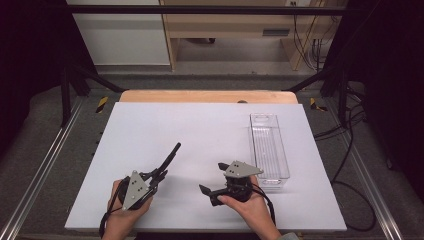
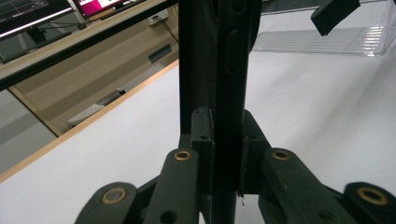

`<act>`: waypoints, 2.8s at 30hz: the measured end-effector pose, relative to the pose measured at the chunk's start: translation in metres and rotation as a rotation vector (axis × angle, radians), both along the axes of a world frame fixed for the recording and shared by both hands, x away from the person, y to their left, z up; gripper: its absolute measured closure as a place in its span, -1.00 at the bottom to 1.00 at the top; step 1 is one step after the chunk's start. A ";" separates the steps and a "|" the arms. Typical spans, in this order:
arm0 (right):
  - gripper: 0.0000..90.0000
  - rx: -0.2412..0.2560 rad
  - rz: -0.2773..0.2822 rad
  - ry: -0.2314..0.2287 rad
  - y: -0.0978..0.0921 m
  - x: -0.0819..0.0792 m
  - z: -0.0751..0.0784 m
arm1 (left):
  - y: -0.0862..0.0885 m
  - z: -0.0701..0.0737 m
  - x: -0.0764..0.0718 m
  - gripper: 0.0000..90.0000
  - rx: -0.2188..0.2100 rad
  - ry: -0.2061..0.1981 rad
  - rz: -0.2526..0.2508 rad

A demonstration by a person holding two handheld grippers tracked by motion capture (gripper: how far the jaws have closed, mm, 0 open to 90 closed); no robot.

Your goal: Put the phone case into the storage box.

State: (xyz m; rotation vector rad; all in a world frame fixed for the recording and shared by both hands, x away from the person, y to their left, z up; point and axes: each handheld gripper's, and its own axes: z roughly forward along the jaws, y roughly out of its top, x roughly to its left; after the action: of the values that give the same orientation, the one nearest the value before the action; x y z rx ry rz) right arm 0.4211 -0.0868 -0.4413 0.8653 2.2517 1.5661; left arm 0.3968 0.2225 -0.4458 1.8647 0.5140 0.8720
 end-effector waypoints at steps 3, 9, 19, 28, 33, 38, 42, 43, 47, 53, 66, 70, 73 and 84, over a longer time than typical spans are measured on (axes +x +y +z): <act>-0.92 0.005 -0.006 -0.005 0.001 0.000 0.000 | 0.002 0.001 0.000 0.79 -0.016 0.006 -0.003; -0.92 0.007 -0.028 -0.038 0.003 -0.003 0.000 | 0.004 0.001 0.001 0.79 -0.058 0.034 -0.013; -0.90 0.013 -0.087 -0.058 0.000 -0.002 0.001 | 0.006 0.001 0.002 0.79 -0.121 0.060 -0.041; -0.88 0.005 -0.104 -0.058 -0.001 -0.001 0.000 | 0.009 0.000 0.004 0.79 -0.180 0.107 -0.059; -0.87 -0.015 -0.125 -0.072 0.001 0.000 -0.001 | 0.009 -0.001 0.005 0.79 -0.187 0.120 -0.059; -0.88 -0.022 -0.120 -0.072 0.003 0.000 -0.001 | 0.010 0.000 0.005 0.79 -0.200 0.126 -0.062; -0.86 -0.008 -0.110 -0.064 0.005 0.003 0.000 | 0.012 0.000 0.005 0.79 -0.220 0.132 -0.067; -0.86 -0.011 -0.103 -0.061 0.006 0.004 0.002 | 0.013 0.000 0.005 0.79 -0.222 0.133 -0.069; -0.86 0.003 -0.085 -0.078 0.010 0.009 0.018 | 0.019 0.006 0.003 0.79 -0.188 0.099 -0.046; -0.88 0.014 -0.087 -0.106 0.010 0.020 0.046 | 0.015 0.020 0.011 0.79 -0.230 0.086 -0.045; -0.93 0.073 -0.108 -0.109 0.022 0.043 0.066 | 0.006 0.017 0.039 0.79 -0.336 0.129 -0.035; -0.93 0.068 -0.104 -0.096 0.029 0.040 0.058 | 0.013 0.013 0.036 0.79 -0.357 0.139 -0.015; -0.92 0.036 -0.108 -0.108 0.034 0.038 0.053 | 0.018 0.014 0.036 0.79 -0.373 0.139 -0.011; -0.93 0.048 -0.102 -0.092 0.036 0.033 0.049 | 0.025 0.014 0.034 0.79 -0.446 0.166 -0.011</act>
State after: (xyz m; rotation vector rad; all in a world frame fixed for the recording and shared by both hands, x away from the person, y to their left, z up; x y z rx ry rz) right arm 0.4544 -0.0508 -0.3924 0.8876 2.0815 1.5863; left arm 0.4305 0.2479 -0.4315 1.5313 0.7350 0.5410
